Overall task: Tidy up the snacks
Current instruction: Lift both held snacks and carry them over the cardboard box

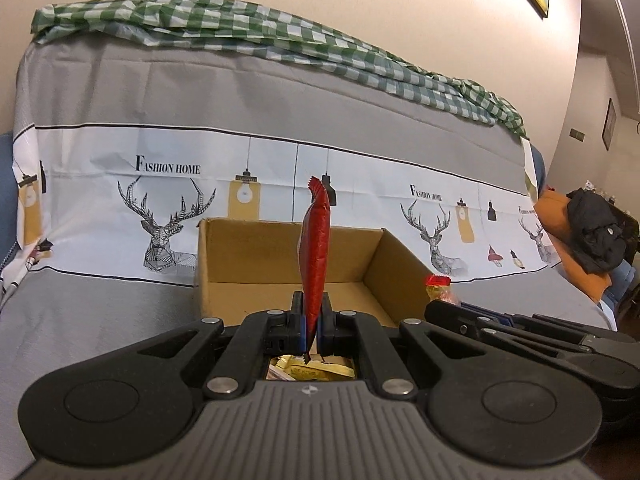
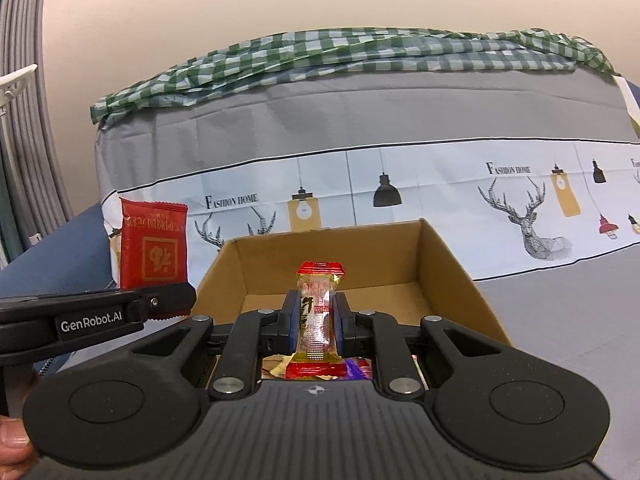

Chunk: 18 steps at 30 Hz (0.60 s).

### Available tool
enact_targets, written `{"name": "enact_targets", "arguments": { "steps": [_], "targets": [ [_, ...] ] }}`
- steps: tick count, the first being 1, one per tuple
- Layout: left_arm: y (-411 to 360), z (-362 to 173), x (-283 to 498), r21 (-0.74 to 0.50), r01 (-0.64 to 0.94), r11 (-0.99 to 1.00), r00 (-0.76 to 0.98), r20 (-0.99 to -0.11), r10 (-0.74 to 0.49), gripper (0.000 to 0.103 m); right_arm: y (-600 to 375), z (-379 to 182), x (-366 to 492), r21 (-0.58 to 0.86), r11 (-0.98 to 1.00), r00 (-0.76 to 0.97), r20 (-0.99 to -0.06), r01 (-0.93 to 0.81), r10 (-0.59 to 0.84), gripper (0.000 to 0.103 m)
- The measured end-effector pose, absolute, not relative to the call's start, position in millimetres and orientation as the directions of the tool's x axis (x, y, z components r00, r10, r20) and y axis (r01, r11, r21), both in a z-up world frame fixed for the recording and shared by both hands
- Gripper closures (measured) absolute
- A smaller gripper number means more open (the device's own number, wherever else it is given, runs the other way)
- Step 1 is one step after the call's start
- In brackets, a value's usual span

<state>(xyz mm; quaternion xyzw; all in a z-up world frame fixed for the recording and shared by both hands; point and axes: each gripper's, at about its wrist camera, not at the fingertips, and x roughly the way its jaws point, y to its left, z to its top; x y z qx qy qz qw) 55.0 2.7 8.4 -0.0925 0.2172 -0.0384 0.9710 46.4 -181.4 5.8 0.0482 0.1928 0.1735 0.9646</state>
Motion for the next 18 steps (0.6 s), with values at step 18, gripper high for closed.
{"name": "enact_targets", "arguments": {
  "steps": [18],
  "targets": [
    [-7.7, 4.6, 65.2, -0.214, 0.044, 0.976, 0.891, -0.433, -0.135, 0.099, -182.7, 1.8, 49.9, 0.155, 0.942, 0.867, -0.37, -0.298, 0.335, 0.086]
  ]
}}
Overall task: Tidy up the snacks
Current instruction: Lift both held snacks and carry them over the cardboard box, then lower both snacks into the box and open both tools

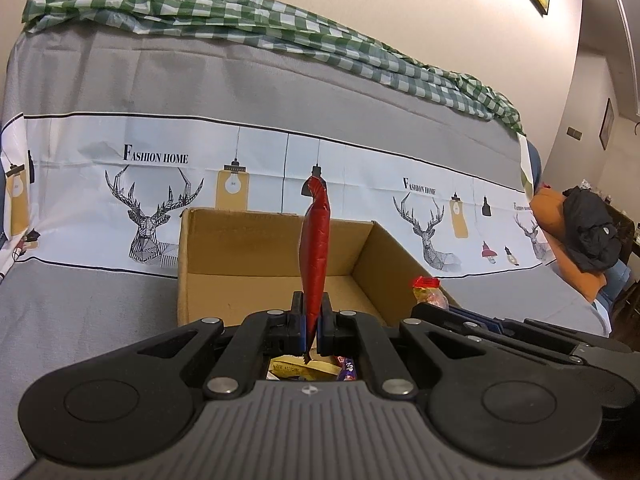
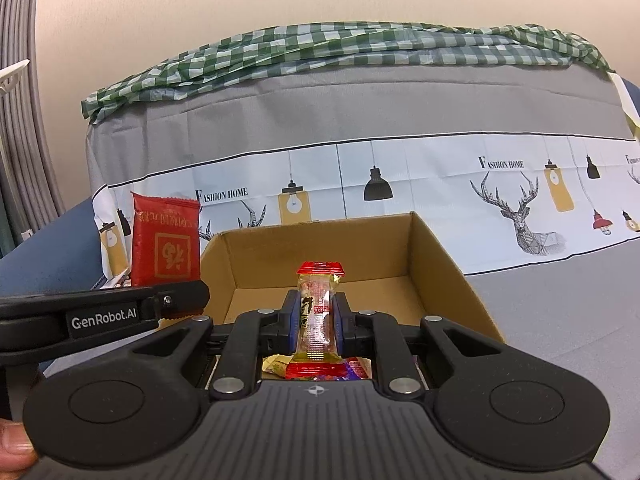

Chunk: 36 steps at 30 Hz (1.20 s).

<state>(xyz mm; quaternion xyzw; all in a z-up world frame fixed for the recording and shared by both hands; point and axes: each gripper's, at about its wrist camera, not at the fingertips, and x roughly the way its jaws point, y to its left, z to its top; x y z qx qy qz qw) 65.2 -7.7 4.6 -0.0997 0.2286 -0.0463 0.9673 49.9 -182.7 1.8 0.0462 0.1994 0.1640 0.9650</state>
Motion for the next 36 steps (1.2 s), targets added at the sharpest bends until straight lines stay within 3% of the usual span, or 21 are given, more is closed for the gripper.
{"name": "enact_targets", "arguments": {
  "steps": [16, 18, 19, 20, 21, 24, 26, 31, 33, 36],
  "targets": [
    [-4, 7, 77, -0.215, 0.047, 0.976, 0.888, -0.438, -0.14, 0.097, -182, 0, 52, 0.156, 0.943, 0.866, -0.373, -0.294, 0.332, 0.085],
    [-4, 9, 78, -0.187, 0.069, 0.98, 0.887, -0.438, -0.146, 0.075, -182, -2, 53, 0.147, 0.948, 0.868, -0.382, -0.281, 0.317, 0.082],
    [-3, 10, 76, -0.176, 0.058, 0.983, 0.894, -0.43, -0.13, 0.046, -181, -3, 55, 0.141, 0.952, 0.865, -0.398, -0.272, 0.306, 0.061],
    [-1, 11, 73, -0.171, 0.043, 0.984, 0.903, -0.415, -0.111, 0.032, -180, -4, 57, 0.137, 0.957, 0.864, -0.412, -0.255, 0.289, 0.035],
    [2, 12, 72, -0.171, 0.032, 0.985, 0.907, -0.408, -0.101, 0.031, -181, -5, 57, 0.138, 0.96, 0.867, -0.414, -0.243, 0.279, 0.028],
    [13, 13, 67, -0.186, 0.023, 0.982, 0.91, -0.404, -0.098, 0.031, -183, -6, 59, 0.146, 0.959, 0.863, -0.419, -0.243, 0.283, 0.025],
    [16, 14, 63, -0.179, 0.026, 0.984, 0.912, -0.399, -0.096, 0.029, -183, -7, 59, 0.152, 0.959, 0.862, -0.423, -0.237, 0.28, 0.017],
    [19, 24, 39, -0.069, 0.039, 0.997, 0.94, -0.337, -0.06, 0.018, -182, -6, 57, 0.147, 0.963, 0.868, -0.418, -0.227, 0.269, 0.005],
    [22, 32, 27, -0.06, 0.035, 0.998, 0.946, -0.32, -0.052, 0.018, -183, -5, 53, 0.137, 0.967, 0.874, -0.414, -0.215, 0.253, 0.004],
    [31, 49, 10, -0.109, 0.026, 0.994, 0.93, -0.361, -0.064, 0.018, -188, 1, 46, 0.152, 0.967, 0.878, -0.407, -0.205, 0.251, 0.001]
  ]
}}
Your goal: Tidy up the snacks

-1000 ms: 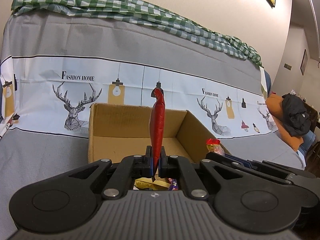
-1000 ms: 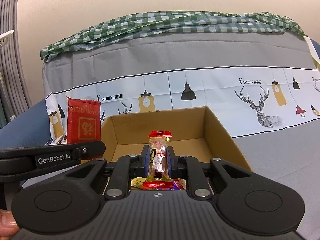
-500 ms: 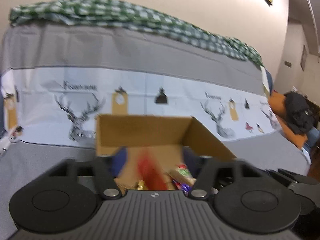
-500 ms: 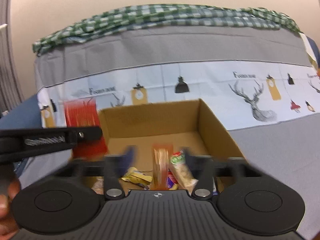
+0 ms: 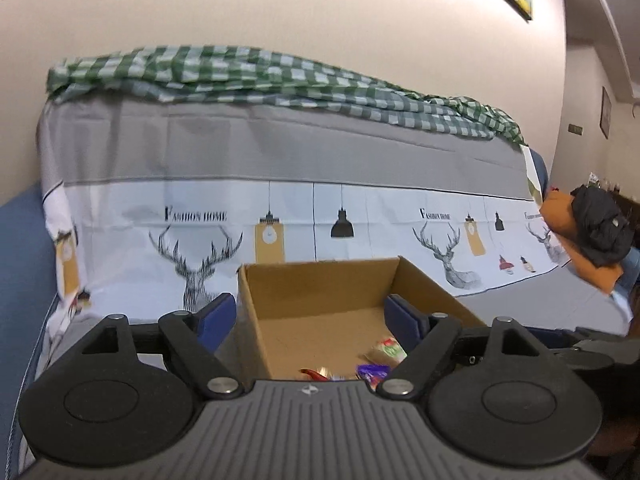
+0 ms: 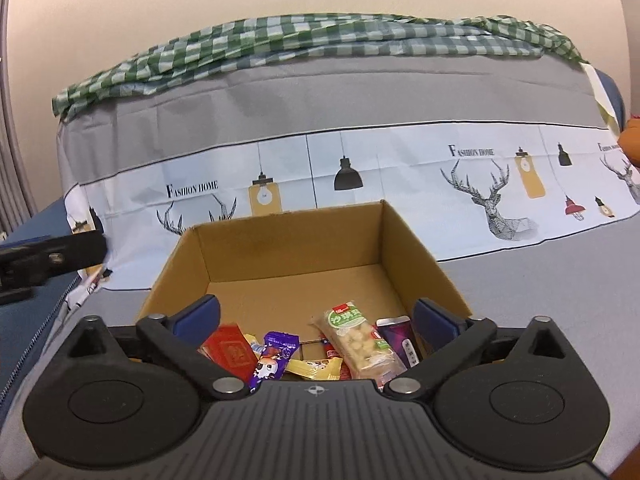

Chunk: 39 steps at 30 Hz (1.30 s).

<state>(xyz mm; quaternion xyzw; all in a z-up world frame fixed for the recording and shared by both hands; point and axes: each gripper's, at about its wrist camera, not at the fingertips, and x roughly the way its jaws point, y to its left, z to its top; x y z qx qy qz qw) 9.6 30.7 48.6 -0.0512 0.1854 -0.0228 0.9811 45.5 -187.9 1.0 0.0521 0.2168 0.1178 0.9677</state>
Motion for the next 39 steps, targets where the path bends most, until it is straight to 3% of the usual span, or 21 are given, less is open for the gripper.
{"name": "enact_targets", "arguments": {
  "steps": [3, 5, 6, 11, 17, 22, 26, 39],
  "targets": [
    [33, 68, -10, -0.136, -0.002, 0.991, 0.921, -0.387, -0.051, 0.017, -196, 13, 36, 0.178, 0.965, 0.867, -0.431, -0.192, 0.252, 0.001],
    [31, 77, -26, -0.159, -0.029, 0.987, 0.918, -0.395, -0.036, 0.001, -201, 22, 26, 0.2, 0.965, 0.851, -0.463, -0.171, 0.247, 0.001],
    [30, 78, -34, -0.173, -0.038, 0.984, 0.913, -0.406, -0.036, 0.0, -202, 25, 21, 0.208, 0.964, 0.841, -0.481, -0.167, 0.249, 0.001],
    [18, 52, -57, -0.216, -0.127, 0.968, 0.86, -0.511, -0.001, 0.0, -204, 25, -16, 0.161, 0.966, 0.825, -0.505, -0.2, 0.255, 0.001],
    [15, -5, -56, -0.115, -0.26, 0.959, 0.764, -0.632, 0.132, 0.0, -210, -10, -28, 0.164, 0.97, 0.792, -0.561, -0.181, 0.243, 0.001],
    [26, -5, -46, -0.102, -0.226, 0.969, 0.788, -0.604, 0.12, 0.0, -201, -19, -16, 0.133, 0.974, 0.784, -0.578, -0.183, 0.226, 0.001],
    [32, -10, -40, -0.154, -0.24, 0.958, 0.769, -0.633, 0.091, 0.0, -197, -18, -12, 0.121, 0.976, 0.796, -0.564, -0.184, 0.22, 0.001],
    [4, -15, -34, -0.109, -0.144, 0.983, 0.768, -0.639, 0.042, 0.0, -191, -21, -11, 0.092, 0.975, 0.796, -0.565, -0.202, 0.218, 0.001]
  ]
}}
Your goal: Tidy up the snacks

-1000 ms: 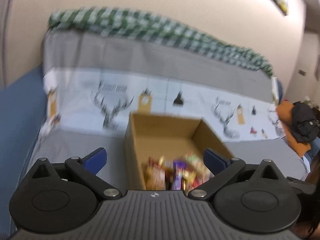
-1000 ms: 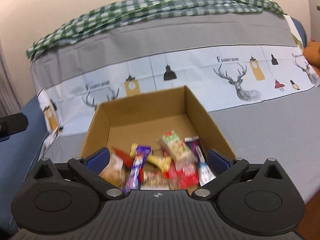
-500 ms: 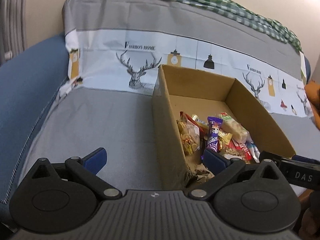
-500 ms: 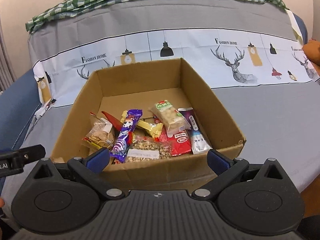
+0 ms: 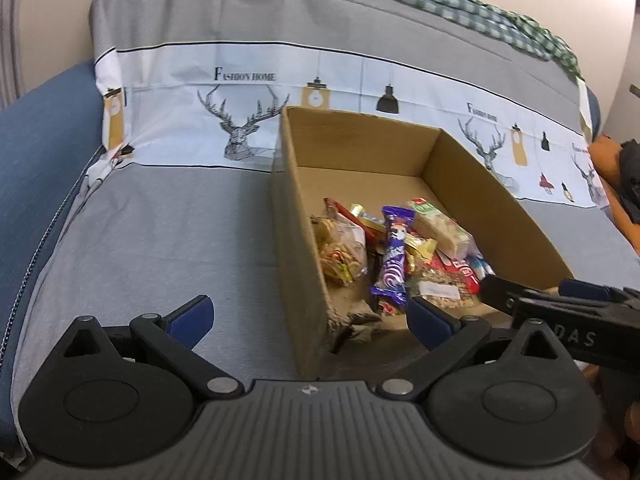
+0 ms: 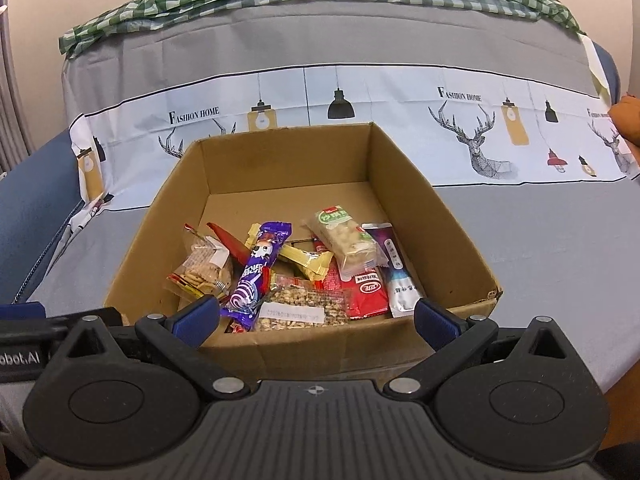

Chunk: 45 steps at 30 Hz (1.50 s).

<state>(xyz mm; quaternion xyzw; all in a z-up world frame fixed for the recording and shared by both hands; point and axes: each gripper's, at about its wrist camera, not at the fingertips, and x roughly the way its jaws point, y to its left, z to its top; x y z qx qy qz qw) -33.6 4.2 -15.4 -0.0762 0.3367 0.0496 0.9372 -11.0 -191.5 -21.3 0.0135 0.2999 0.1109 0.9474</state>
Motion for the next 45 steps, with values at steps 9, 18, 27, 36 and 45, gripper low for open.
{"name": "enact_targets", "arguments": {
  "steps": [9, 18, 27, 36, 45],
  "targets": [
    [4.8, -14.6, -34.6, -0.132, -0.141, 0.981, 0.783, -0.621, 0.029, 0.0, -187.4, -21.8, -12.4, 0.084, 0.974, 0.795, -0.564, -0.212, 0.222, 0.001],
    [5.0, -14.8, -34.6, -0.133, -0.136, 0.982, 0.782, -0.622, 0.024, 0.0, -187.5, -21.6, -12.5, 0.08, 0.974, 0.796, -0.564, -0.21, 0.218, 0.001],
    [6.4, -15.3, -33.1, -0.141, -0.137, 0.981, 0.78, -0.625, 0.019, 0.0, -187.7, -21.4, -12.2, 0.079, 0.974, 0.796, -0.564, -0.211, 0.218, 0.001],
    [5.5, -16.1, -33.2, -0.141, -0.136, 0.981, 0.781, -0.624, 0.019, 0.0, -187.6, -22.1, -12.4, 0.082, 0.975, 0.797, -0.563, -0.209, 0.218, 0.001],
    [4.9, -17.1, -33.4, -0.142, -0.132, 0.981, 0.783, -0.621, 0.016, 0.0, -187.6, -22.0, -12.4, 0.083, 0.974, 0.796, -0.564, -0.209, 0.219, 0.001]
  ]
}}
